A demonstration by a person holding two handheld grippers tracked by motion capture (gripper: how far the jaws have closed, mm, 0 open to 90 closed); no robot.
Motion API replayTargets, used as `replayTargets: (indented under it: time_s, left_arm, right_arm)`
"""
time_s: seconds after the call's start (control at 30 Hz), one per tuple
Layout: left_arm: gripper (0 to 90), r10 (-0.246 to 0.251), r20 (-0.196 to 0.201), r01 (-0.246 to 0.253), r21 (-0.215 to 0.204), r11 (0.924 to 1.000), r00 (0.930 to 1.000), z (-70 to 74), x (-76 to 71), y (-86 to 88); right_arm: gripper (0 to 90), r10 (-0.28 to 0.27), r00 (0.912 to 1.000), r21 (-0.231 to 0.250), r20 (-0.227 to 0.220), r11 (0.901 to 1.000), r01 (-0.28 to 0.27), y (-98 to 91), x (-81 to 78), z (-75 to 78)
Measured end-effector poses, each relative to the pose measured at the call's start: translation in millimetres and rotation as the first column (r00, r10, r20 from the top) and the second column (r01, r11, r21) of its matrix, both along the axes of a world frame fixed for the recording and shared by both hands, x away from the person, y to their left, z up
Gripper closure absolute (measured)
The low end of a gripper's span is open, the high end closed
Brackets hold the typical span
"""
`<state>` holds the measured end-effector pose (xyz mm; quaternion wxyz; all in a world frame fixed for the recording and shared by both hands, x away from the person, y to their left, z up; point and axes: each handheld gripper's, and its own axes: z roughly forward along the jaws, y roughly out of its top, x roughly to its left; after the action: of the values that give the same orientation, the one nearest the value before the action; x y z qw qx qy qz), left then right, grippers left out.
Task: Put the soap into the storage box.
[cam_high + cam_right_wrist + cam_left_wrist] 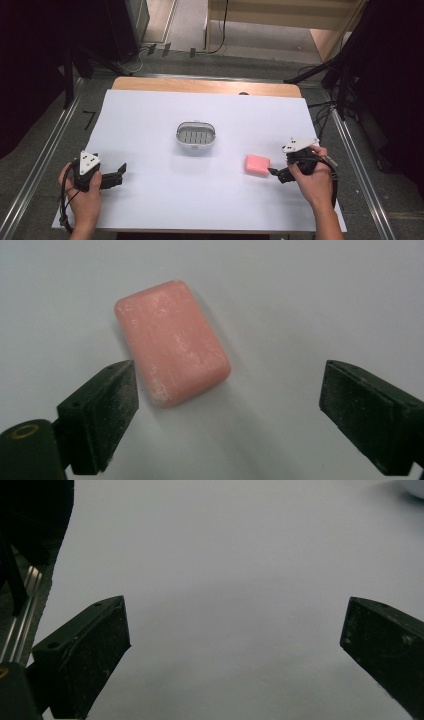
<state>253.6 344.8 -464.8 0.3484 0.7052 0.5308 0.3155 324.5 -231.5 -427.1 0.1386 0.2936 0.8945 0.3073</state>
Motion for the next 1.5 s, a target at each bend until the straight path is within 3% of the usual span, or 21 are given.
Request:
replayTargets:
  time_s: [0.17, 0.37, 0.7, 0.97, 1.37, 1.5]
  left_arm:
    - [0.1, 0.000, 0.000, 0.000, 0.000, 1.0000, 1.0000, 0.0, 0.1, 0.0]
    - [0.1, 0.000, 0.000, 0.000, -0.002, 1.0000, 1.0000, 0.0, 0.1, 0.1]
    - [0.1, -0.001, -0.001, 0.001, -0.002, 1.0000, 1.0000, 0.0, 0.1, 0.2]
    - [0.1, -0.001, -0.001, 0.001, -0.002, 1.0000, 1.0000, 0.0, 0.1, 0.2]
    - [0.1, -0.001, 0.000, 0.001, -0.002, 1.0000, 1.0000, 0.0, 0.0, 0.2]
    - [0.1, 0.000, -0.001, 0.000, -0.002, 1.0000, 1.0000, 0.0, 0.1, 0.2]
  right_arm:
    - [12.8, 0.062, 0.9974, -0.017, -0.035, 0.9979, -0.063, 14.1, 5.9, -0.7]
    - [13.4, 0.142, 0.9865, -0.034, -0.082, 0.9888, -0.145, 28.0, 12.8, -3.5]
    - [16.3, 0.173, 0.9790, -0.089, -0.108, 0.9791, -0.182, 41.6, 20.0, -13.3]
    - [22.1, 0.192, 0.9743, -0.099, -0.118, 0.9740, -0.204, 44.6, 24.3, -18.8]
    - [35.2, 0.226, 0.9588, -0.135, -0.172, 0.9586, -0.250, 56.5, 30.5, -28.9]
    - [36.1, 0.225, 0.9573, -0.128, -0.181, 0.9596, -0.250, 55.8, 31.6, -30.2]
